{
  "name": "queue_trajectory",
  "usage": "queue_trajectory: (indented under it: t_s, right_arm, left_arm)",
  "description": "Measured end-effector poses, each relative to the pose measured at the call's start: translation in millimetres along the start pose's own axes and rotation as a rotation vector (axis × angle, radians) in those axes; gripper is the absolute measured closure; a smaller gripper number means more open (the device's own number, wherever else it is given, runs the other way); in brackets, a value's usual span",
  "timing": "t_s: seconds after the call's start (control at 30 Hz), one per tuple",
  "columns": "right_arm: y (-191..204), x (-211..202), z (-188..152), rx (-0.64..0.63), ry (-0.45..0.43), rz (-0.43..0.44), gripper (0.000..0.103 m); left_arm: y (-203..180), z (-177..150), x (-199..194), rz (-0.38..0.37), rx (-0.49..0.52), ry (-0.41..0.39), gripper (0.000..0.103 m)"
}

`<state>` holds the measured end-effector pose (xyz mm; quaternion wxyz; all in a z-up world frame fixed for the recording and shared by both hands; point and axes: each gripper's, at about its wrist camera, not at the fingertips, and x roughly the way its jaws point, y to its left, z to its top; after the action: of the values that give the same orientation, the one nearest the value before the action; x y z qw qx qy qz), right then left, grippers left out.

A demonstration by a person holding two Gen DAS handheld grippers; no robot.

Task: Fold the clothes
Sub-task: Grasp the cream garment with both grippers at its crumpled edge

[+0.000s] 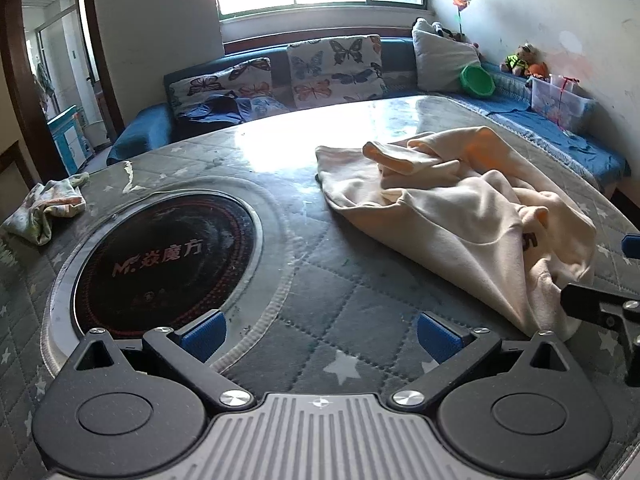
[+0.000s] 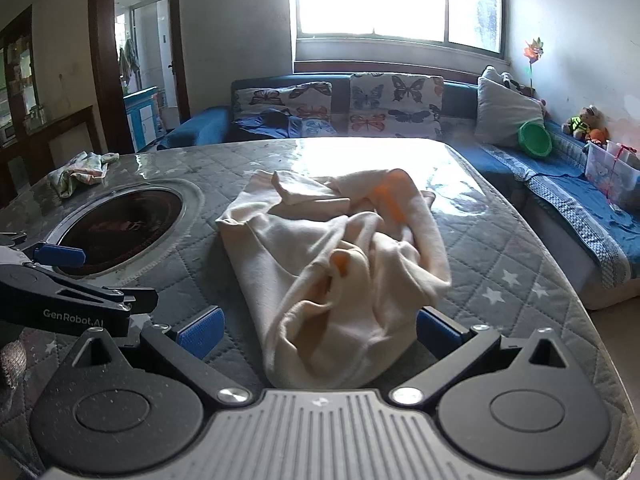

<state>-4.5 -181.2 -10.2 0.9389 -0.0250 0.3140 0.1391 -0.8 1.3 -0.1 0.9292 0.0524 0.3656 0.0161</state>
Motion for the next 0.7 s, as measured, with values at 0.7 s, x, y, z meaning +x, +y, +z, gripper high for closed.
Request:
queue_trajectory:
  t_s: [0.7]
  right_arm:
    - [-33, -8, 8, 0.025, 0.015, -0.011, 0.007]
  left_arm:
    - [3, 32, 16, -0.048, 0.033, 0.001, 0.0]
